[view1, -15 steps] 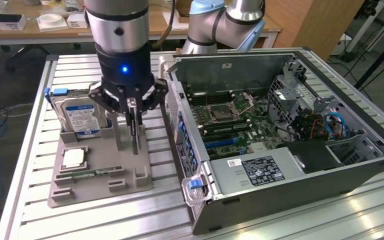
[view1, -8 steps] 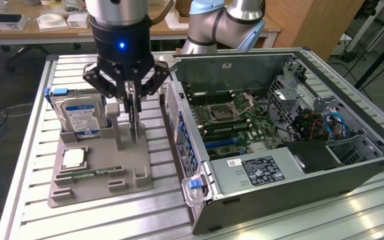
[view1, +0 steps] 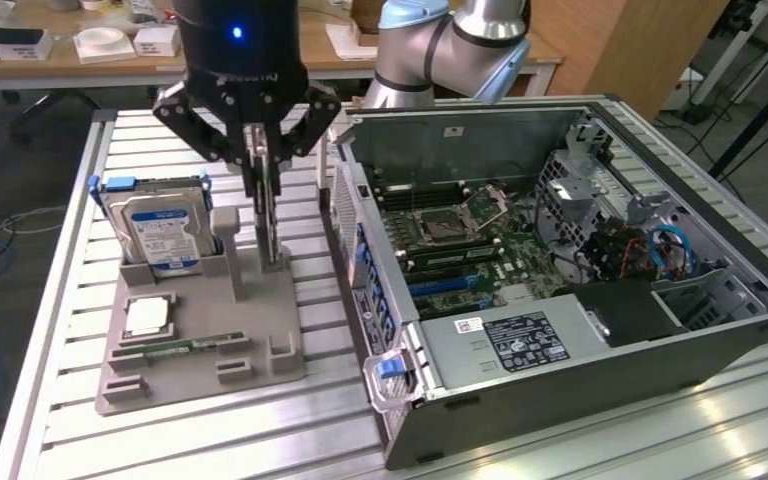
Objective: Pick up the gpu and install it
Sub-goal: 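Pick up the gpu and move the gpu toward the slot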
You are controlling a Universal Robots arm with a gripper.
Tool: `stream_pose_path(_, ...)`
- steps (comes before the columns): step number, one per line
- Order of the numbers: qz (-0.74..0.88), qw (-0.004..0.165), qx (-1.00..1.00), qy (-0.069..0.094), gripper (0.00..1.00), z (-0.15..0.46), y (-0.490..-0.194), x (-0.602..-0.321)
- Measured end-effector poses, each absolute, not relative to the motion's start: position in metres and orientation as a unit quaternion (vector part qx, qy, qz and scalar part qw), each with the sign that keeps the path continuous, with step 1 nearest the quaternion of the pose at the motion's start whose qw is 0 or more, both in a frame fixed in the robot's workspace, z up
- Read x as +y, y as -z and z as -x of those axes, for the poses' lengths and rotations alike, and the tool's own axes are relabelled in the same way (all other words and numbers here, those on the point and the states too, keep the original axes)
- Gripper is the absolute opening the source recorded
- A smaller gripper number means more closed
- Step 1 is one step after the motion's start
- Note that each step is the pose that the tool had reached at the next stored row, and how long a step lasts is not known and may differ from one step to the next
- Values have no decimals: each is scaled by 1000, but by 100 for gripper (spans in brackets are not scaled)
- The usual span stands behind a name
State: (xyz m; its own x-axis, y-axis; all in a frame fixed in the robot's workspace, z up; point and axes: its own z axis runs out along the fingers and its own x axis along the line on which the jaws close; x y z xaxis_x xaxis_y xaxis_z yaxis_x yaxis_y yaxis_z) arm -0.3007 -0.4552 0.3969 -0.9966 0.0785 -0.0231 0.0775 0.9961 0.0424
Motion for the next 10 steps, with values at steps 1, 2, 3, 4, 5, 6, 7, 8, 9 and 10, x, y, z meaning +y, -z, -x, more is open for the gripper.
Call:
stream_pose_path(1, -39, 12, 999, -21, 26, 301, -402, -455)
stream_pose_path(2, -39, 12, 999, -21, 26, 301, -406, -455)
stream_pose_path(3, -39, 12, 999, -21, 26, 301, -411, -455)
stream_pose_path(4, -39, 12, 999, -21, 26, 301, -415, -455)
stream_pose_path(5, -39, 12, 999, -21, 26, 301, -419, -455)
stream_pose_path(6, -39, 12, 999, -21, 26, 301, -420, -455)
stream_pose_path(7, -39, 12, 999, -21, 26, 301, -420, -455)
stream_pose_path(8, -39, 12, 999, -21, 26, 301, -420, -455)
stream_pose_path(9, -39, 12, 999, -21, 26, 301, -420, -455)
stream_pose_path(10, -39, 12, 999, -21, 26, 299, -420, -455)
